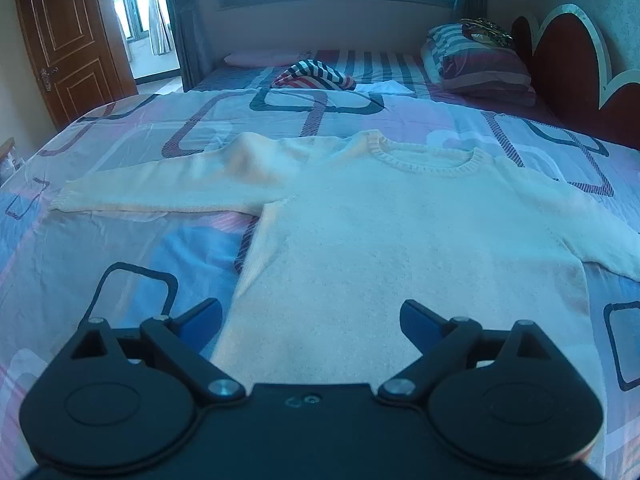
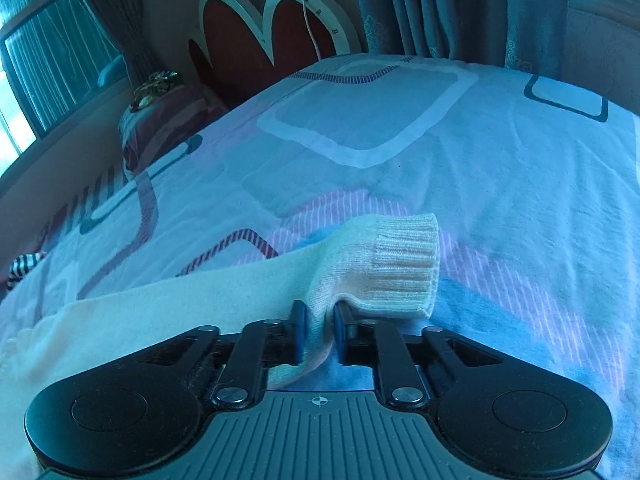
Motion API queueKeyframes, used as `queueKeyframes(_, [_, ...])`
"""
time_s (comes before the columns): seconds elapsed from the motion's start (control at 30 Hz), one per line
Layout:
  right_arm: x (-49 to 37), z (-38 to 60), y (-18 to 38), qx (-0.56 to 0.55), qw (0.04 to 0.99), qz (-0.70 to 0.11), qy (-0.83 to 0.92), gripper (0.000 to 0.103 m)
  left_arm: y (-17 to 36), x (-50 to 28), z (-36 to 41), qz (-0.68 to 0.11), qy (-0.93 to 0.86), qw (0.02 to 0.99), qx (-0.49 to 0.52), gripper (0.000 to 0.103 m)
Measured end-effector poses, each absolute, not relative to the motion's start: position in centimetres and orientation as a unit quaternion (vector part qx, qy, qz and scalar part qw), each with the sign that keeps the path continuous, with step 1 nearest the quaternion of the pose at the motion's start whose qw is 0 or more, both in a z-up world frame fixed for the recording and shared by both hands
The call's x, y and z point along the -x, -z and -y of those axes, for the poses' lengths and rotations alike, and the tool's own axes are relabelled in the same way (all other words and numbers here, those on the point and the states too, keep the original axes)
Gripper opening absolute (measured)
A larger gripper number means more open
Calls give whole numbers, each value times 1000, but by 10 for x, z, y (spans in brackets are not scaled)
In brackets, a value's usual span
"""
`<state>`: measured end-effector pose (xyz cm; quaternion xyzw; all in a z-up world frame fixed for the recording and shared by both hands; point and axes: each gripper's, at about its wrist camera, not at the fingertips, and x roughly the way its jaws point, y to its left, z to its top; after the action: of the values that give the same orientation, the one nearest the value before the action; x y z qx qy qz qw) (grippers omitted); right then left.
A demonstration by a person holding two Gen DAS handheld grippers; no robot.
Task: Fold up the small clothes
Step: 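Lift the cuff with the right tool and carry it across the sweater body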
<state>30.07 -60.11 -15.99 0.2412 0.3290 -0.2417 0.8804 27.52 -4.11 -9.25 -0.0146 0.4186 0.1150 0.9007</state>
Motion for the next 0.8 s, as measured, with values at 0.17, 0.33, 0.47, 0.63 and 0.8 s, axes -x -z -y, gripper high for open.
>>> queueKeyframes(0.17, [-306, 575, 135, -215, 903, -306, 214, 10, 90, -280, 29, -416, -94, 904, 30, 91])
queueKeyframes(0.33, [-330, 508, 97, -166, 934, -279, 153, 9, 87, -286, 11, -400, -84, 912, 29, 90])
queueKeyframes(0.47, [-356, 429, 75, -131, 949, -272, 88, 9, 84, -292, -12, -377, -66, 923, 37, 90])
queueKeyframes(0.63, [-388, 321, 74, -96, 953, -286, 9, 9, 87, -306, -55, -383, -56, 920, 66, 90])
queueKeyframes(0.8, [-413, 224, 107, -79, 939, -331, -57, 10, 95, -317, -90, -390, -55, 916, 70, 90])
